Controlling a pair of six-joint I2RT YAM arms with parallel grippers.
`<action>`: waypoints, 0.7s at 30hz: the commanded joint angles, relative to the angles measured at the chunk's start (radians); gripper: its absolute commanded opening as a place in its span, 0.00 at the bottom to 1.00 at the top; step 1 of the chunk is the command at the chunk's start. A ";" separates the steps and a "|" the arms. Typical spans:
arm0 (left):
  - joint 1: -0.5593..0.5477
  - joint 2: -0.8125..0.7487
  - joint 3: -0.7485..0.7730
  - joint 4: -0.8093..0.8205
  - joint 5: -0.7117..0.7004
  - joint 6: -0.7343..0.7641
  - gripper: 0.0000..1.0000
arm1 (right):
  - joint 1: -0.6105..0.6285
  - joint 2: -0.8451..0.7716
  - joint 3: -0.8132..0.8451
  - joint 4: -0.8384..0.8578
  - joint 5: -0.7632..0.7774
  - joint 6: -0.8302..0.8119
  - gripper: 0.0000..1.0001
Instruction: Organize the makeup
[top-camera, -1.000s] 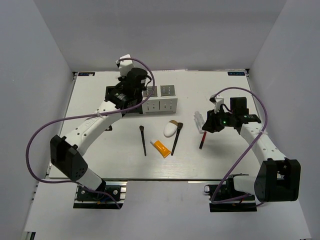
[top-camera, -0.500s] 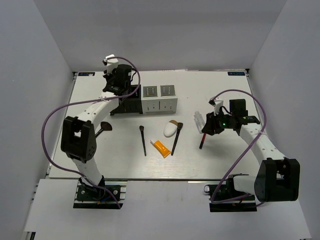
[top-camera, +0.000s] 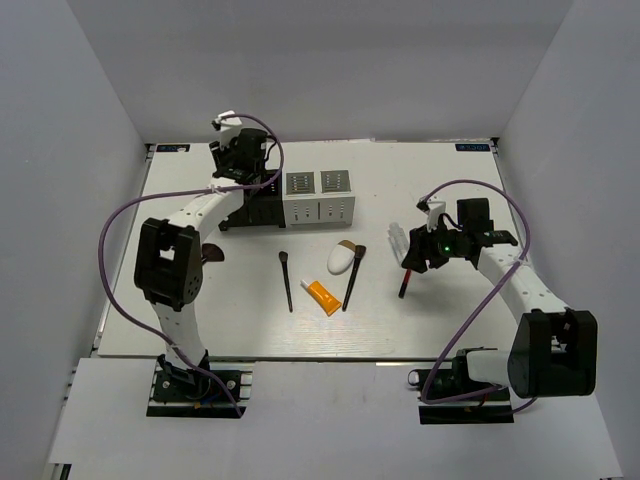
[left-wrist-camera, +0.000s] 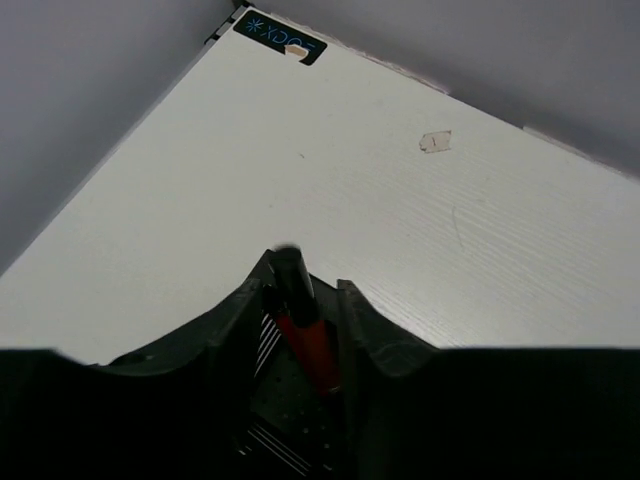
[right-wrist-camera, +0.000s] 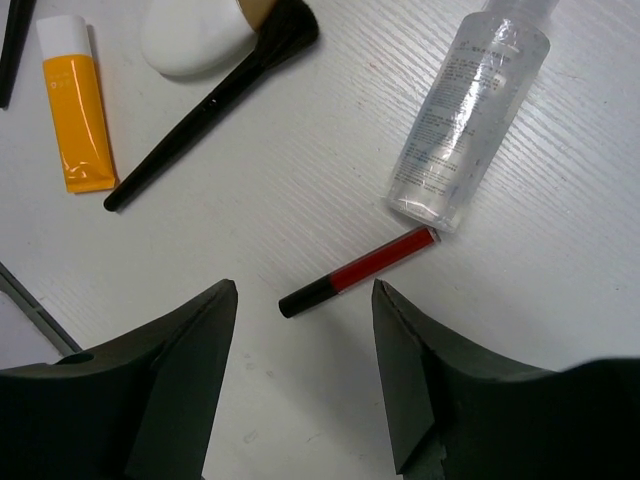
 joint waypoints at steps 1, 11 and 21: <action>0.007 -0.065 -0.027 -0.018 0.011 -0.044 0.47 | 0.001 0.011 0.024 0.006 0.012 -0.005 0.62; 0.007 -0.155 -0.027 -0.026 0.033 -0.070 0.51 | 0.005 0.029 0.035 -0.003 0.098 0.030 0.60; -0.002 -0.575 -0.243 -0.184 0.375 -0.196 0.31 | 0.040 0.162 0.066 -0.063 0.259 0.159 0.38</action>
